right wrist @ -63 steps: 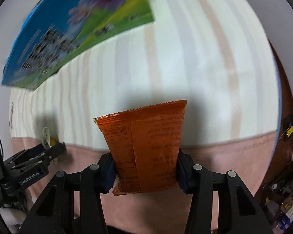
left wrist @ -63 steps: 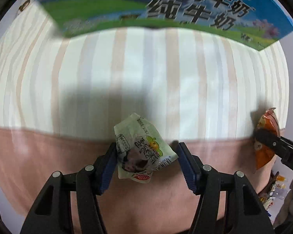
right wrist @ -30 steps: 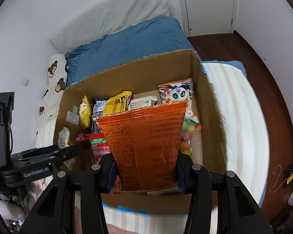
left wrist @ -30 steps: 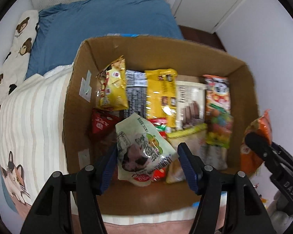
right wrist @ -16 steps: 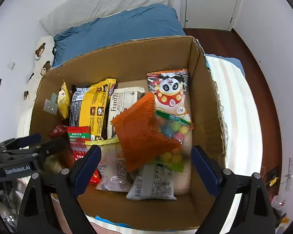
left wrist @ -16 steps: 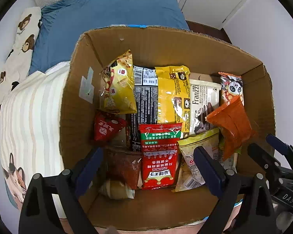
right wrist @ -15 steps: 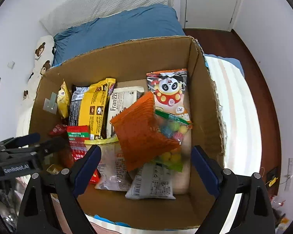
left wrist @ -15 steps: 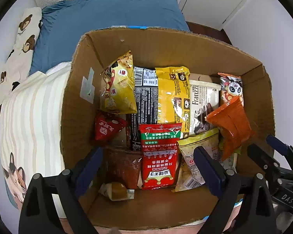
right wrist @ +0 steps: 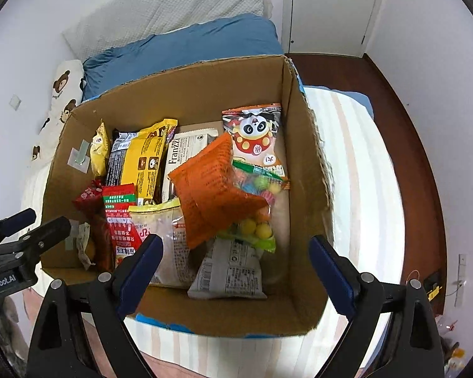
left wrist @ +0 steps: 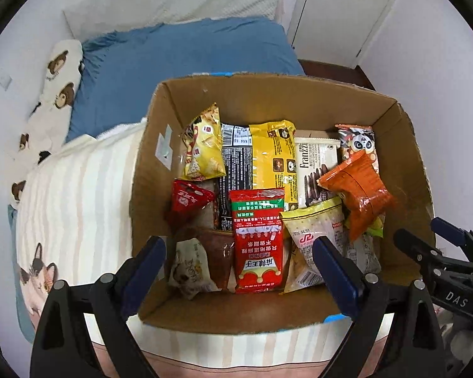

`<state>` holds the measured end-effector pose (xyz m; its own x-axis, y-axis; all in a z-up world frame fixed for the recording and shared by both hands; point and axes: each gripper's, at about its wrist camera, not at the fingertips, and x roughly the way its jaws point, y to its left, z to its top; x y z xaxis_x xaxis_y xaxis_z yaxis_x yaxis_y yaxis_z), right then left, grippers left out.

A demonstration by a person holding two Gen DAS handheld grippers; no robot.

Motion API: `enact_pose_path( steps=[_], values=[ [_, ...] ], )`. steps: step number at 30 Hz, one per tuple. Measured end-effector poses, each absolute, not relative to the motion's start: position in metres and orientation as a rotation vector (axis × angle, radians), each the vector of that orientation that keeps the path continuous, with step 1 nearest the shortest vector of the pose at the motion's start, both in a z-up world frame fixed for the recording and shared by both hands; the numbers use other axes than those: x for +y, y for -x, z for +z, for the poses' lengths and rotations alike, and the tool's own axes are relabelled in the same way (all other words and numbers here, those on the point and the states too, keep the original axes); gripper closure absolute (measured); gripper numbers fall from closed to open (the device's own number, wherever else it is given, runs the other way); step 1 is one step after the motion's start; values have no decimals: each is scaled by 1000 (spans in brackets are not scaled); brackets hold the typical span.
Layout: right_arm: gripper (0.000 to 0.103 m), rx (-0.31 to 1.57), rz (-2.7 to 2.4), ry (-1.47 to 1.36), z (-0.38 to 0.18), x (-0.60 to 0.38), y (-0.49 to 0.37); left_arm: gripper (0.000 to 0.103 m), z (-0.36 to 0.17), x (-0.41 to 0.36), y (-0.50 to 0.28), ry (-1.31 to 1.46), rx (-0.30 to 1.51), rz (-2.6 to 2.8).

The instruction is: Organize snacks

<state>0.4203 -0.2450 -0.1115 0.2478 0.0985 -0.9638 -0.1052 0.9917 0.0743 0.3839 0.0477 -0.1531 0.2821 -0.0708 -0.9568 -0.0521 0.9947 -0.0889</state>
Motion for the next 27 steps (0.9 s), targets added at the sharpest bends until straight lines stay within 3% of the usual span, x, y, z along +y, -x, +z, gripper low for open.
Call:
enact_pose_path(
  steps=[10,27],
  values=[
    [7,1205,149,15,-72,-248,-384,8,-109,35,-341,86,1160,-14],
    [4,973,198,5,32,-266,-252,8,-31,16,-220,83,971,-24]
  ],
)
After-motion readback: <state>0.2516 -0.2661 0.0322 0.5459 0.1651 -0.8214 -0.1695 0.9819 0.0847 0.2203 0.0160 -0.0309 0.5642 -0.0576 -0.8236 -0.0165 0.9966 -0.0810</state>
